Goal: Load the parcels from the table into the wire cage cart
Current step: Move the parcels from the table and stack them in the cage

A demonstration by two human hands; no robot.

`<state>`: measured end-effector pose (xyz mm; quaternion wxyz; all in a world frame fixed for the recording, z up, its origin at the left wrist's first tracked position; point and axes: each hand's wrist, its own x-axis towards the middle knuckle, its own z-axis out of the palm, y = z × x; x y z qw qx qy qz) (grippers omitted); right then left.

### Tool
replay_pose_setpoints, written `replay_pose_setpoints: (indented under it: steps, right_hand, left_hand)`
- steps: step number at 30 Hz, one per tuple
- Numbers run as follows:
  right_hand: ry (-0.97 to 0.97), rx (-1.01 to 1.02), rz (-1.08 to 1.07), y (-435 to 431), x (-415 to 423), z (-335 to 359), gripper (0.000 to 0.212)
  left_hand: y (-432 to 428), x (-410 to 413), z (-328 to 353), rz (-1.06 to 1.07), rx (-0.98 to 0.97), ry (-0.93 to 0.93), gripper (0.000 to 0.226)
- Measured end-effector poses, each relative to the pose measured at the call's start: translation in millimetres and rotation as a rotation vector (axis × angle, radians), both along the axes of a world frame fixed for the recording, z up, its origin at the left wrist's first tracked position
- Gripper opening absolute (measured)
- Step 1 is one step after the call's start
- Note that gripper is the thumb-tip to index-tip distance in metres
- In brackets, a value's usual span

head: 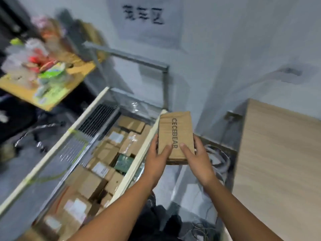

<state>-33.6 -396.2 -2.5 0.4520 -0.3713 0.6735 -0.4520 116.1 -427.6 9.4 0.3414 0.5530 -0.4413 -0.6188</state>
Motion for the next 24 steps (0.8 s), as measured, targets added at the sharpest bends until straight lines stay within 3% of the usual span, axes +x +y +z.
replay_pose_setpoints:
  steps: [4, 7, 9, 13, 17, 21, 24]
  right_hand:
    - [0.101, 0.063, 0.234, -37.1, 69.6, -15.8, 0.038]
    - [0.181, 0.108, 0.377, -57.6, 116.0, -39.9, 0.055]
    - [0.214, 0.148, 0.458, -70.8, 145.7, -51.8, 0.059]
    - [0.245, 0.158, 0.632, -100.5, 203.2, -76.0, 0.040]
    - [0.197, 0.236, 0.765, -128.0, 254.6, -115.2, 0.049]
    - [0.157, 0.291, 0.833, -162.6, 299.1, -171.6, 0.067]
    - [0.141, 0.324, 0.877, -196.6, 334.9, -217.5, 0.051]
  left_hand:
    - [4.2, 71.3, -24.7, 0.285, 0.072, 0.050, 0.059]
    - [2.0, 114.6, -47.7, 0.457, 0.125, 0.090, 0.053]
    - [0.1, 141.9, -61.0, 0.515, 0.169, 0.099, 0.059]
    - [-3.8, 192.2, -93.9, 0.643, 0.218, 0.077, 0.063]
    - [-12.3, 240.4, -131.5, 0.750, 0.274, 0.044, 0.082]
    - [-34.2, 279.4, -177.2, 0.847, 0.262, 0.031, 0.068]
    - [-58.9, 309.4, -217.9, 0.875, 0.278, -0.002, 0.071]
